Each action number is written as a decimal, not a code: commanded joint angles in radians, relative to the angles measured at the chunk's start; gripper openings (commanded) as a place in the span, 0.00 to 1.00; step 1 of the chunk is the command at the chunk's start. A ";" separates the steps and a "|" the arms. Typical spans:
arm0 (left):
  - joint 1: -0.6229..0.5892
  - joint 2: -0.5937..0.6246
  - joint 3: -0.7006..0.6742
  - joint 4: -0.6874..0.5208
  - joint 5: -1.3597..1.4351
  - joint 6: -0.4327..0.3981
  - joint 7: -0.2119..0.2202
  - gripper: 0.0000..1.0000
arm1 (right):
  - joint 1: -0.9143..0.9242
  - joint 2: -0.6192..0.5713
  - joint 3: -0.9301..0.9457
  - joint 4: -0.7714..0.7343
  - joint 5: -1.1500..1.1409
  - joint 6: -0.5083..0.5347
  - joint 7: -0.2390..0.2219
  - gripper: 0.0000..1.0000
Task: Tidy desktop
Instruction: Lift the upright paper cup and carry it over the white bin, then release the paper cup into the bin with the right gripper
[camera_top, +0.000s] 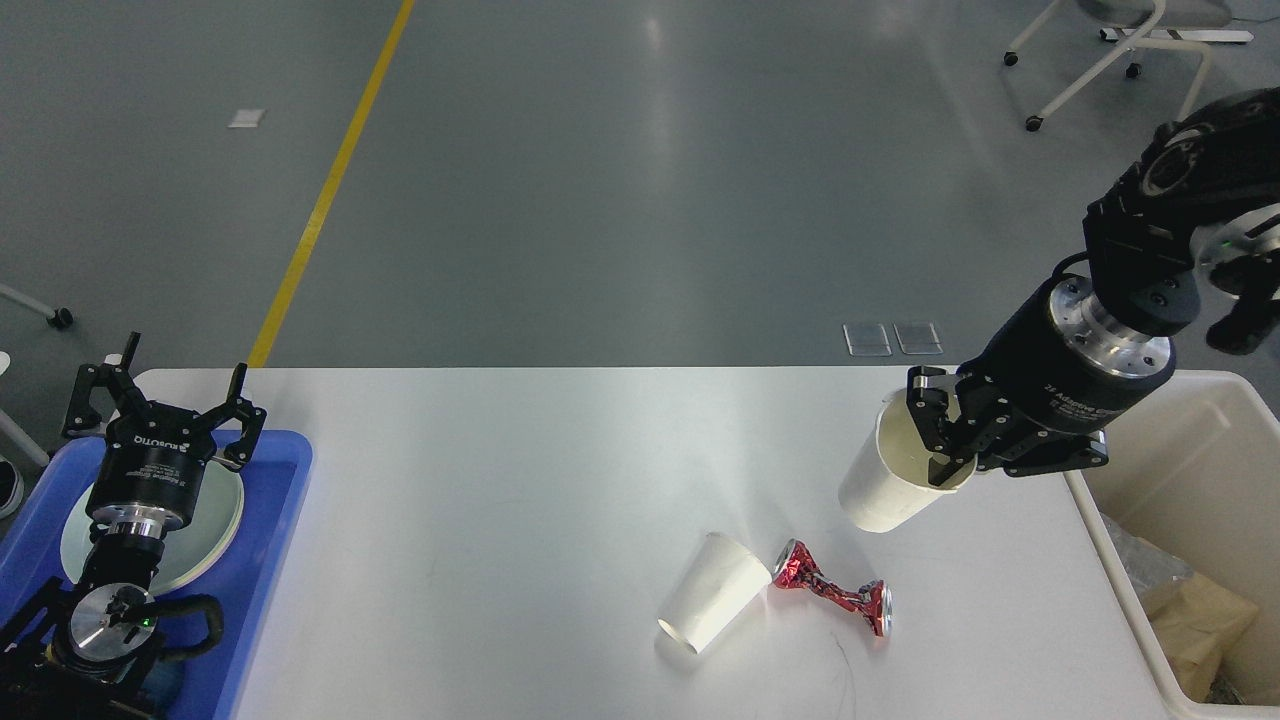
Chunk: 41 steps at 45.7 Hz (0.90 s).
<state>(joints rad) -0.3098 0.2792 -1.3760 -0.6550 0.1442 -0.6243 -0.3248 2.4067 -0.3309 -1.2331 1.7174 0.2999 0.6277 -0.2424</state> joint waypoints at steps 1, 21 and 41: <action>0.000 0.000 0.000 0.000 0.000 0.000 0.000 0.97 | 0.005 0.000 -0.008 -0.001 -0.015 -0.002 0.000 0.00; 0.000 0.000 0.000 0.000 0.000 0.000 0.000 0.97 | -0.133 -0.065 -0.269 -0.131 -0.064 -0.160 0.002 0.00; 0.002 0.000 0.000 0.000 0.000 0.000 -0.002 0.97 | -0.722 -0.246 -0.151 -0.714 -0.145 -0.172 0.003 0.00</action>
<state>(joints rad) -0.3098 0.2792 -1.3760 -0.6550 0.1441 -0.6243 -0.3261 1.8570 -0.5425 -1.4556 1.1769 0.1577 0.4563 -0.2394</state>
